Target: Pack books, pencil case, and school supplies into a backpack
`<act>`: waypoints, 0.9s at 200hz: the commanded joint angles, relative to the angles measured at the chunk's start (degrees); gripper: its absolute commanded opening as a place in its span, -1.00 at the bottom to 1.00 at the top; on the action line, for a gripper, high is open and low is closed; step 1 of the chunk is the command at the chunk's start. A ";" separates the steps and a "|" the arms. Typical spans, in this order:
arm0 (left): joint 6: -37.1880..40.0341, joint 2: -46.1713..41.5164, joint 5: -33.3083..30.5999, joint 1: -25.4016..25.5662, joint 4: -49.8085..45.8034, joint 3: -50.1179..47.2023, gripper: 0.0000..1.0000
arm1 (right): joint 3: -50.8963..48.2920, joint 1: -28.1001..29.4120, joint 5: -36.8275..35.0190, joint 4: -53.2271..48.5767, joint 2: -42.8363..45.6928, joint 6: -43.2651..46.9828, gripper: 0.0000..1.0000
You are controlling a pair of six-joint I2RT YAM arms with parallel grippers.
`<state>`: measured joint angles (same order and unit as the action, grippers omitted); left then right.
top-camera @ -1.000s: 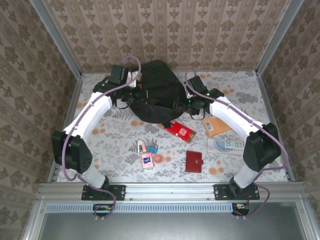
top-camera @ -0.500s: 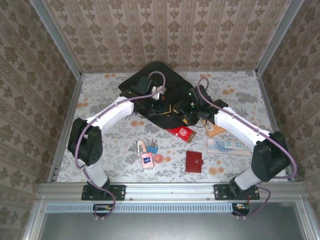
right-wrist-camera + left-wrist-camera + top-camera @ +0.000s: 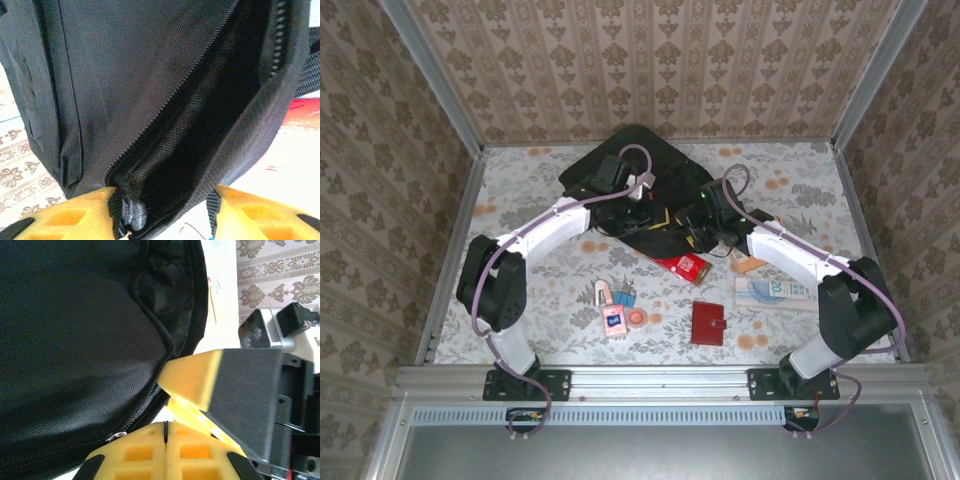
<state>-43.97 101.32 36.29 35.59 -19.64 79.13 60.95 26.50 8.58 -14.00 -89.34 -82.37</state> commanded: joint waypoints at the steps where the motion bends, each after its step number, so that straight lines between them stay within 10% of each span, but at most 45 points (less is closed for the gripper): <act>1: -0.59 -1.12 1.90 0.35 1.46 -0.42 -1.00 | -0.69 0.08 1.69 3.71 -2.01 -0.75 -0.19; 49: 1.46 -0.24 -0.68 -1.67 -2.69 0.80 -1.00 | -2.38 0.59 0.17 -0.79 -0.29 4.83 -1.00; 180: 8.46 -7.57 -5.01 -14.68 -9.72 -7.85 -1.00 | -0.22 -0.22 -3.75 -10.39 -0.03 17.30 -1.00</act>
<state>-38.13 97.49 33.56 24.05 -27.22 72.10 60.71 26.98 8.10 -19.70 -89.95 -68.38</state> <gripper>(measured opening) 0.049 0.059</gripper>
